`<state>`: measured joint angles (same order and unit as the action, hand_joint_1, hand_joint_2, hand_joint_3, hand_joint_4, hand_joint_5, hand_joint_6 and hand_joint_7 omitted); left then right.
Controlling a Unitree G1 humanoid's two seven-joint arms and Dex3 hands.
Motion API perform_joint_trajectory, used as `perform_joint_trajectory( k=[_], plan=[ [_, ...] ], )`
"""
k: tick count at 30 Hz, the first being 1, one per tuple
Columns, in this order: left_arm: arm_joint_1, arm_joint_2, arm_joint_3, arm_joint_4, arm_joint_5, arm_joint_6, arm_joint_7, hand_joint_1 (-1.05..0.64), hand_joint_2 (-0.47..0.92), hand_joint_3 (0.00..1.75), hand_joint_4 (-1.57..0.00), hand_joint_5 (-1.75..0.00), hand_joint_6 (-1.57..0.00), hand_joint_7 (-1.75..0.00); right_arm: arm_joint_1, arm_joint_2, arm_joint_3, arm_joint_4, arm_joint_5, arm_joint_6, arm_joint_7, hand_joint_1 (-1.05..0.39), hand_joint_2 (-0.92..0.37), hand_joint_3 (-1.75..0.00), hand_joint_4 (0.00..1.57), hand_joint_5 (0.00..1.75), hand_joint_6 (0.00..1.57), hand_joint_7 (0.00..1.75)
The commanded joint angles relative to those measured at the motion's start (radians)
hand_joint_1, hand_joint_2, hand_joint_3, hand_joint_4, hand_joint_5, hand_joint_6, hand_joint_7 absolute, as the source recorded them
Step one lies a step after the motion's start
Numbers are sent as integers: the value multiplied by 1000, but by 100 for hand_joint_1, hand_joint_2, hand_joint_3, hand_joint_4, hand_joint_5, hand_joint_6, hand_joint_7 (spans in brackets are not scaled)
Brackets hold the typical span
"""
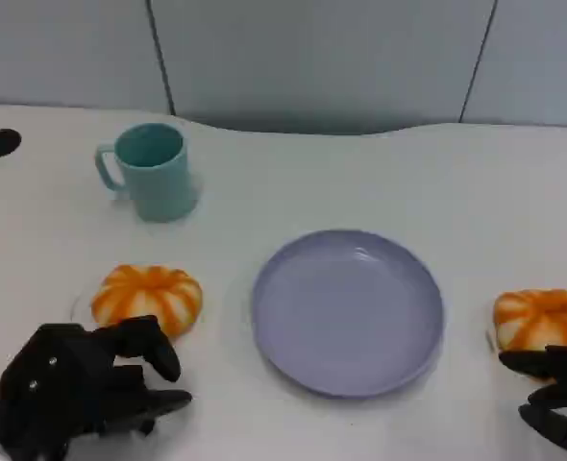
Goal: Grasp the bread from the table and place it into the plate.
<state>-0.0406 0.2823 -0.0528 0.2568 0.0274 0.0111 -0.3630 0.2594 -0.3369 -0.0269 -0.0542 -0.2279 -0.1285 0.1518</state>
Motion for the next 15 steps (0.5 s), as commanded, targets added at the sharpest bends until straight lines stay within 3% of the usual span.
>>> perform_joint_trajectory(
  k=[1,15],
  plan=[
    [17,14,8,-15,-10,-3,-14,-17,92,3,-75,-175,-53,-175,2,-7,-13,0,14,-4,0,-30,-92,-35,60,72,81,1],
    [10,7,3,-2,12,-22,11,-18,92,4,-75,-175,-55,-175,4,-13,-15,9,6,-32,-7,-31,-92,-35,61,75,82,1]
  ],
)
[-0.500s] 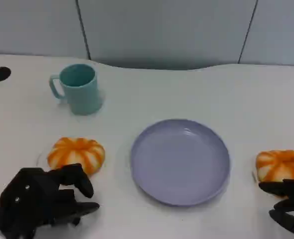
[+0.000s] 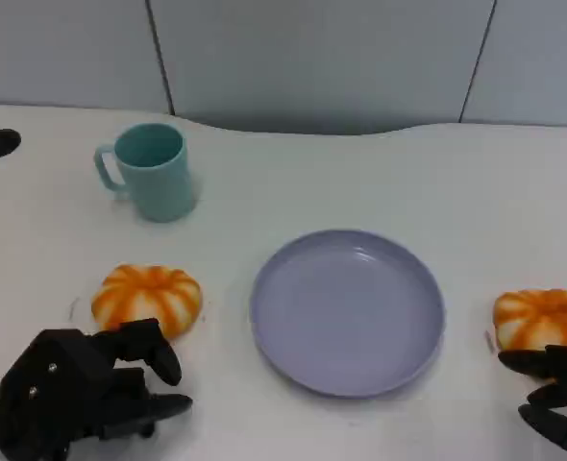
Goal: Grasp the bread from the table and place it into the plate.
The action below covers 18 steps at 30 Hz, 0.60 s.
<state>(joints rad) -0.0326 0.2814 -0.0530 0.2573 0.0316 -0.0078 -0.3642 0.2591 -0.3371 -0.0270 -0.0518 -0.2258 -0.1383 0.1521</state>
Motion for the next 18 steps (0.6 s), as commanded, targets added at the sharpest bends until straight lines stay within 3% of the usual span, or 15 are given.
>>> perform_joint_trajectory(
  k=[1,14,15,16,18],
  plan=[
    [4,8,3,-4,9,-4,13,-18,92,4,-75,-175,-55,-175,6,-14,-15,7,4,-22,-7,-31,-92,-35,61,75,82,1],
    [-1,6,8,5,1,-5,13,-18,92,4,-76,-175,-54,-175,10,-14,-12,-18,1,9,1,-29,-92,-35,60,74,81,1],
    [6,4,17,23,31,-111,69,-18,92,4,-76,-175,-54,-175,12,-7,-6,-22,-6,11,-5,-29,-92,-35,59,74,81,1],
    [13,9,20,28,79,-209,134,-24,92,3,-61,-175,-40,-174,14,-1,-2,-28,-10,17,-9,-29,-92,-35,60,75,82,1],
    [22,46,8,12,220,-367,272,-29,92,2,-44,-175,-29,-167,19,7,6,-39,-16,25,-13,-29,-92,-34,60,74,81,1]
  ],
)
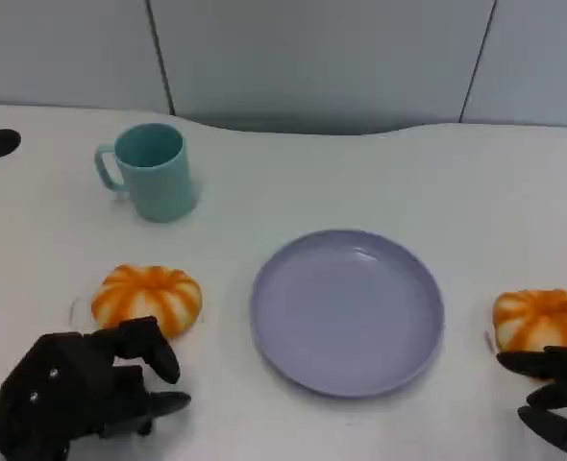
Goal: Grasp the bread from the table and place it into the plate.
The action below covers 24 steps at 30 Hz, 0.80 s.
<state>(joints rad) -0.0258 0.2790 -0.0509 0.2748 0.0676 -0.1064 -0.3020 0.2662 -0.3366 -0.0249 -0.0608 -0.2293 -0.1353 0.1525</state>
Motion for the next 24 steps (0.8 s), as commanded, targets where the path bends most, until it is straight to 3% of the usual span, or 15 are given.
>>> perform_joint_trajectory(
  k=[1,2,4,7,9,13,16,20,24],
  plan=[
    [15,61,1,-9,231,-304,250,-30,91,2,-39,-175,-28,-162,12,8,4,-32,-13,24,-13,-29,-92,-34,60,74,81,1],
    [18,88,-4,-48,320,-320,304,-31,91,1,-37,-175,-27,-160,12,9,6,-35,-18,26,-14,-28,-92,-34,60,74,81,1],
    [23,139,-6,-139,447,-306,336,-40,92,3,-25,-158,-28,-122,10,13,9,-33,-25,17,-19,-28,-92,-34,61,74,82,1],
    [19,213,-10,-270,548,-221,256,-48,92,2,-18,-100,-38,-38,5,19,14,-32,-22,20,-19,-28,-92,-33,62,75,83,2],
    [17,240,-15,-327,586,-164,207,-54,91,0,-20,-63,-38,-10,3,22,16,-36,-18,34,-15,-29,-92,-33,60,74,82,1],
    [-33,313,-43,-424,684,-64,66,-70,92,1,-10,-43,-23,-1,-3,22,23,-46,-23,46,-14,-28,-92,-34,60,75,82,1],
    [-56,331,-58,-451,711,-25,8,-76,92,1,-6,-38,-18,0,-6,22,25,-39,-22,38,-18,-28,-92,-34,61,76,82,1],
    [-139,351,-107,-416,768,-2,-41,-79,91,1,-1,-34,-15,0,-7,27,30,-50,-29,69,-21,-30,-92,-33,62,76,83,1],
    [-273,333,-194,-246,784,-10,-79,-83,92,1,-1,-30,-13,-1,1,28,31,-71,-19,85,-17,-29,-92,-33,60,76,82,1]
  ],
)
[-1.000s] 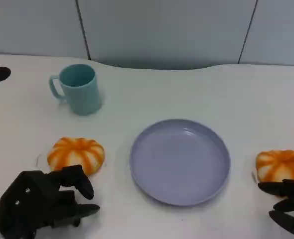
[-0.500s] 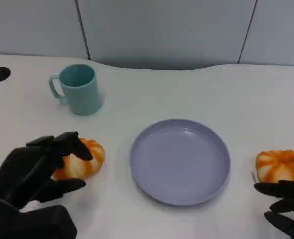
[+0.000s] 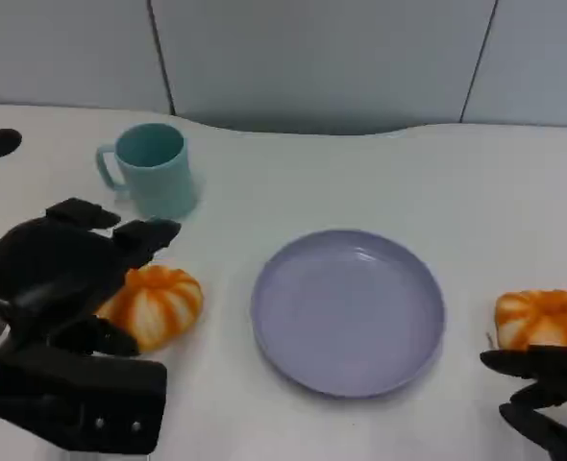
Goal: Grasp the bread from the table and place it into the plate.
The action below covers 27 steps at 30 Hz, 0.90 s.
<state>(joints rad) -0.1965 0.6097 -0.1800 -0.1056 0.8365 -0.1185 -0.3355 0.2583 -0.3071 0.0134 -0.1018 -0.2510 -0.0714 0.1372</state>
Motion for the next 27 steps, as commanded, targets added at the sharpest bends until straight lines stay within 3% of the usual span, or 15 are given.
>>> perform_joint_trajectory(
  k=[1,19,27],
  plan=[
    [-138,-11,-85,183,12,10,-58,-85,92,1,0,-27,-13,0,9,-2,-6,-32,0,21,-4,-28,-92,-33,60,76,82,1],
    [-547,-201,-329,917,17,24,-39,-88,85,0,-4,-15,-14,-1,25,-6,-12,-58,9,15,-3,-28,-92,-35,59,76,80,0],
    [-664,-278,-352,1202,-41,4,-31,-82,83,0,-6,-12,-19,-2,37,-7,-22,-67,21,8,-1,-29,-92,-37,61,79,79,0]
  ],
)
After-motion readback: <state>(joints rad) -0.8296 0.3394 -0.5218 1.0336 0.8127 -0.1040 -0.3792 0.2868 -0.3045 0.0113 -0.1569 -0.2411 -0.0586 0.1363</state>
